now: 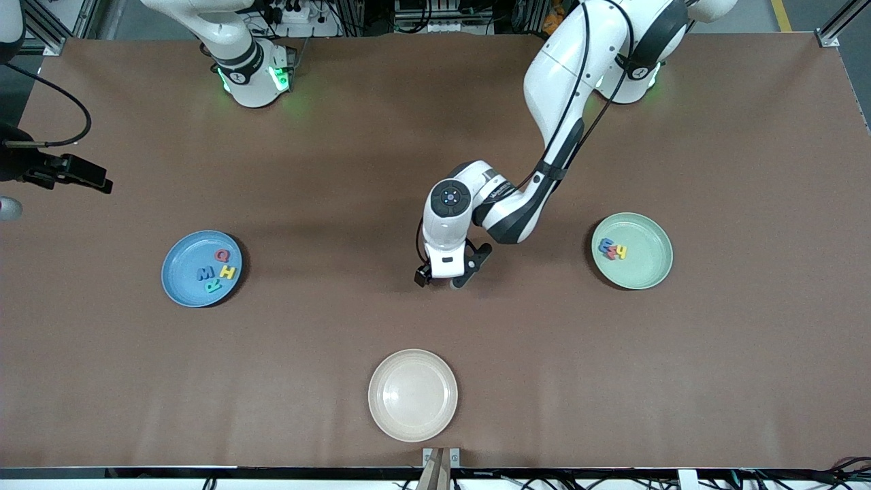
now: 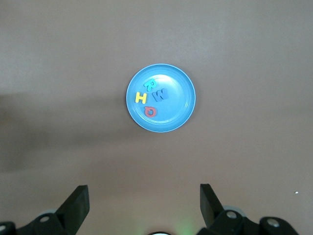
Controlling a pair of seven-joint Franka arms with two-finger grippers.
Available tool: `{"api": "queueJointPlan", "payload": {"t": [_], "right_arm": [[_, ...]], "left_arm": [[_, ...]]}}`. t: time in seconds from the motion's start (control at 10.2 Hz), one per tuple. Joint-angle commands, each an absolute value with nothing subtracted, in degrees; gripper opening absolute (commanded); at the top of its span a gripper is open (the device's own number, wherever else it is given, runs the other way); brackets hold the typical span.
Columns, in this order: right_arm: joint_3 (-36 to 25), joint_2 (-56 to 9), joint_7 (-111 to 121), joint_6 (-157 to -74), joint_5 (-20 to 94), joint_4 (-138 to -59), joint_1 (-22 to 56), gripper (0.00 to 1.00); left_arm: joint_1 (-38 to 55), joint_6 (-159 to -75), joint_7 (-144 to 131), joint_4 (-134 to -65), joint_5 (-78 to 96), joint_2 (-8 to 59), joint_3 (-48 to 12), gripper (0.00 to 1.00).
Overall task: Sort uppercase to blue plate, lowercase to green plate
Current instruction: 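Lower the left gripper and grasp the blue g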
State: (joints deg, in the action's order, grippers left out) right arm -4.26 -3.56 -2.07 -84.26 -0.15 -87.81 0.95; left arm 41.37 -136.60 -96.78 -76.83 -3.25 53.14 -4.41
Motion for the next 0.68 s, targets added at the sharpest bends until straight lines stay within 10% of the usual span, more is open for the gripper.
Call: {"api": "queueJointPlan", "payload": {"t": [0.0, 0.59], "right_arm": [[-3.9, -2.6, -2.6, -84.1, 0.3, -88.6, 0.5, 1.00], [-3.9, -2.6, -2.5, -84.1, 0.3, -88.6, 0.1, 1.00]], "left_arm": [[42.3, -136.6, -97.7, -75.1, -2.7, 54.4, -3.3, 1.00], [46.5, -136.1, -94.7, -75.2, -3.5, 55.3, 0.2, 1.00]]}}
